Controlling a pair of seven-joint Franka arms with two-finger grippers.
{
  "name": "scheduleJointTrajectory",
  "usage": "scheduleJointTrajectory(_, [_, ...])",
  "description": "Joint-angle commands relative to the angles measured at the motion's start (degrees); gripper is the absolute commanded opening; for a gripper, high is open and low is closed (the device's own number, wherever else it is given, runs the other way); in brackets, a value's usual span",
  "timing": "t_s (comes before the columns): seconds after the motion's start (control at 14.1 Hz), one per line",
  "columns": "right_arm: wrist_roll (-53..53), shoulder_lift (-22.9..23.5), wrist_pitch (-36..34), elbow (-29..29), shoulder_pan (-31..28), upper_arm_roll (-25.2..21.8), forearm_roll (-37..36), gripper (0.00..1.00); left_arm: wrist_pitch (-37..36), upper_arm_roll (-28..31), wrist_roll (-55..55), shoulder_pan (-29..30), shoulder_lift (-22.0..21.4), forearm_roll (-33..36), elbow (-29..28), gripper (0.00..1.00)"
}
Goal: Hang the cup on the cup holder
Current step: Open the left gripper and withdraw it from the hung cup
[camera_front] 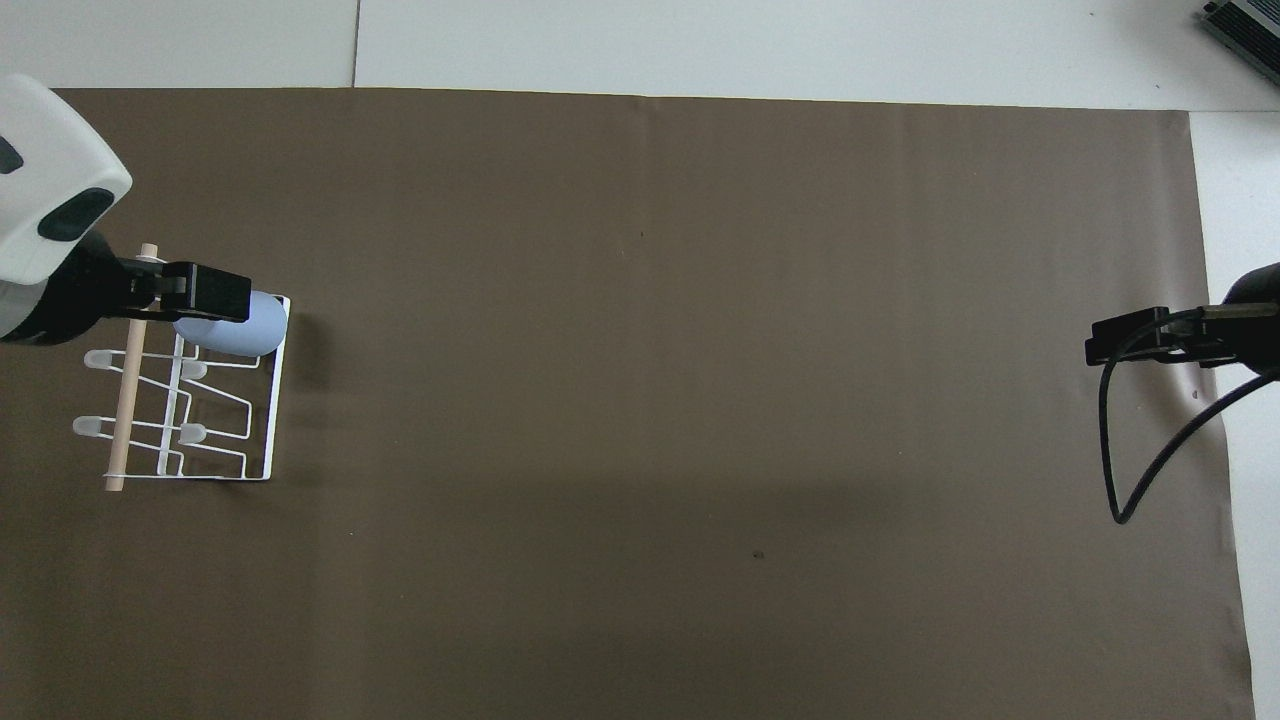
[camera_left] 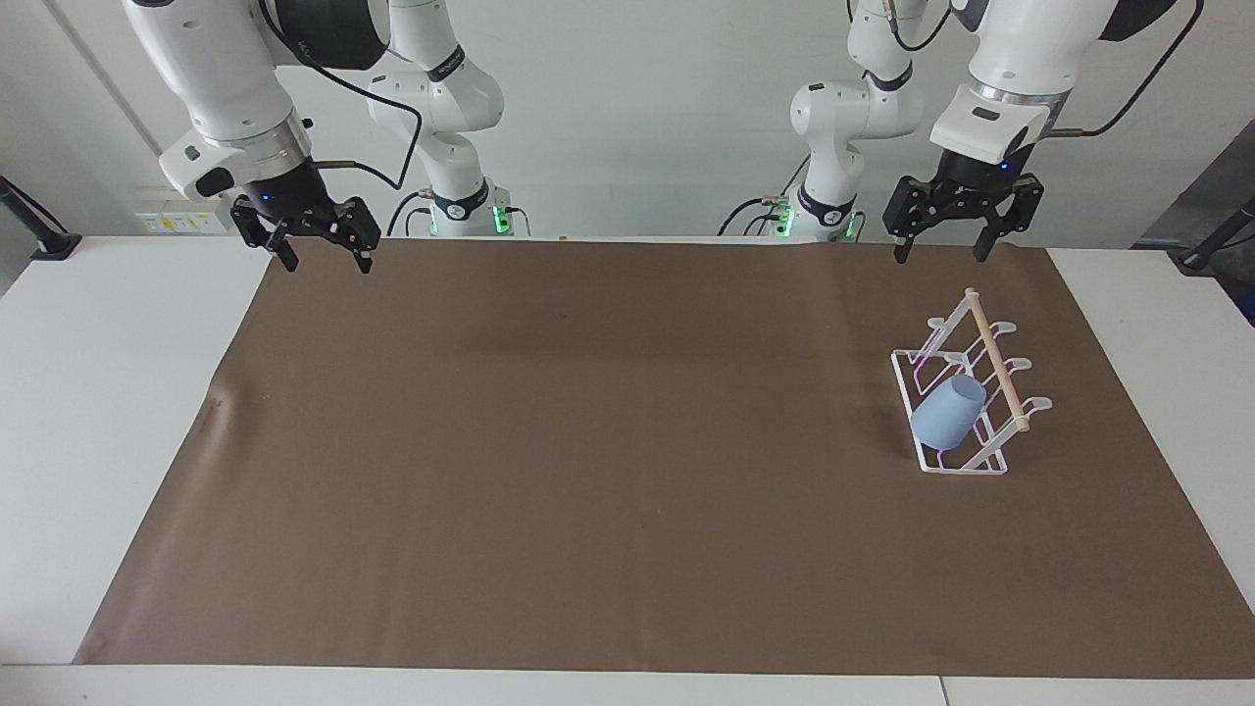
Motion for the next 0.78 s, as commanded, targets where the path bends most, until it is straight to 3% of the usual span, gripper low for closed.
scheduleJointTrajectory(0.0, [-1.23,-1.35,-0.57,-1.26,-0.57,0.3,-0.66,1.0,-4.44,3.11,4.99,-2.34,1.48,-0.9,4.05,1.0])
scheduleJointTrajectory(0.28, [-1.23,-1.35,-0.57,-1.26,-0.48,0.3,-0.66,1.0,-6.2,10.05,8.35,-6.38,-1.06,-2.38,3.44,1.0])
scheduleJointTrajectory(0.71, [-1.23,-1.35,-0.57,-1.26,-0.57,0.3,-0.66,1.0,-8.21,10.15,10.64,-4.71,-1.43,-3.62,3.16,1.0])
